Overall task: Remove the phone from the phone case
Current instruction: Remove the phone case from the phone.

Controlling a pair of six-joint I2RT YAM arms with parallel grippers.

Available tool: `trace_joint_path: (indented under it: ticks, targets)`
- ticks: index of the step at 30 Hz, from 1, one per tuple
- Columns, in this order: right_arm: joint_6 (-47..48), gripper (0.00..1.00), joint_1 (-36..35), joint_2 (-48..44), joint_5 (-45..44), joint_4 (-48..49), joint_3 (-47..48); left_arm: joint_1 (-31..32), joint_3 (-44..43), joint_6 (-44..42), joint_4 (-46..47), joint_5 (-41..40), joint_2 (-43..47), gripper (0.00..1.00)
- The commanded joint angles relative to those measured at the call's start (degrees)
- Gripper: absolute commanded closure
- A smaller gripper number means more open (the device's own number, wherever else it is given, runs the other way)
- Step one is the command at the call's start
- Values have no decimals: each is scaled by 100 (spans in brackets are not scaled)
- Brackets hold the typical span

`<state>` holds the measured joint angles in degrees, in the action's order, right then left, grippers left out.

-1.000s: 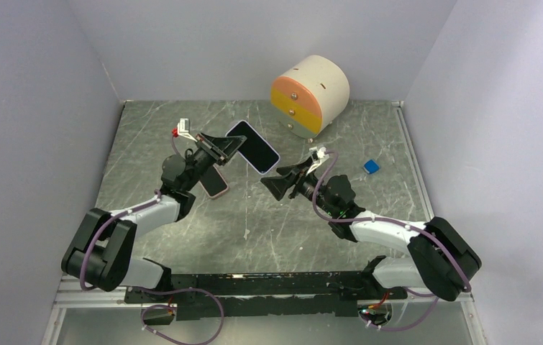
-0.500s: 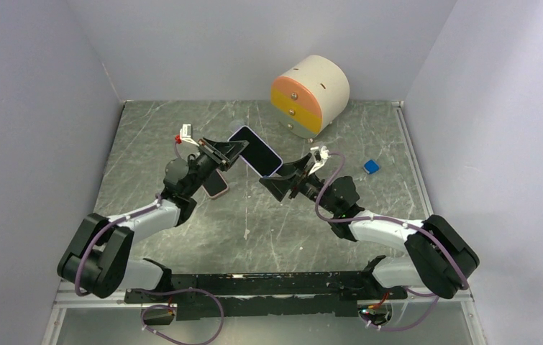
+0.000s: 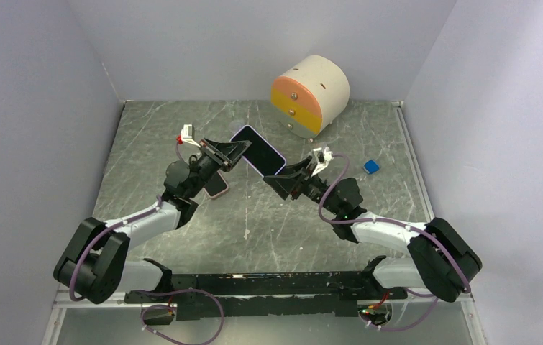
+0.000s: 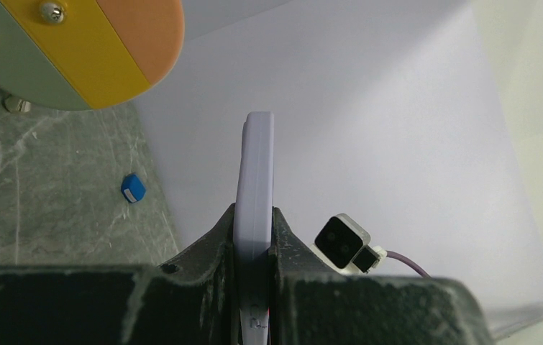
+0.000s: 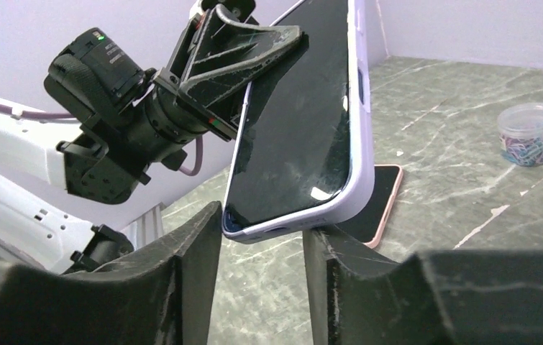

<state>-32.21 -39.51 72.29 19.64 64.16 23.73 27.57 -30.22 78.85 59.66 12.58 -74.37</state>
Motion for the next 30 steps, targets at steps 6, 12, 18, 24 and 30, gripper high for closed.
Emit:
trace_joint_path:
  ticks: [6,12,18,24,30]
  targets:
    - [361,81,-40,-42,681,896,5,81,-19,-272,-198,-11,439,98]
    - [397,97,-37,-72,746,920,-63,82,42,-256,-146,-29,412,98]
    - [533,100,-37,-199,682,827,-168,82,-17,-325,-200,11,390,97]
    - [767,100,-33,-199,711,932,-265,79,-117,-388,-305,159,322,97]
    - [1252,100,24,-147,1066,1017,-263,-13,-331,-405,-440,731,164,98]
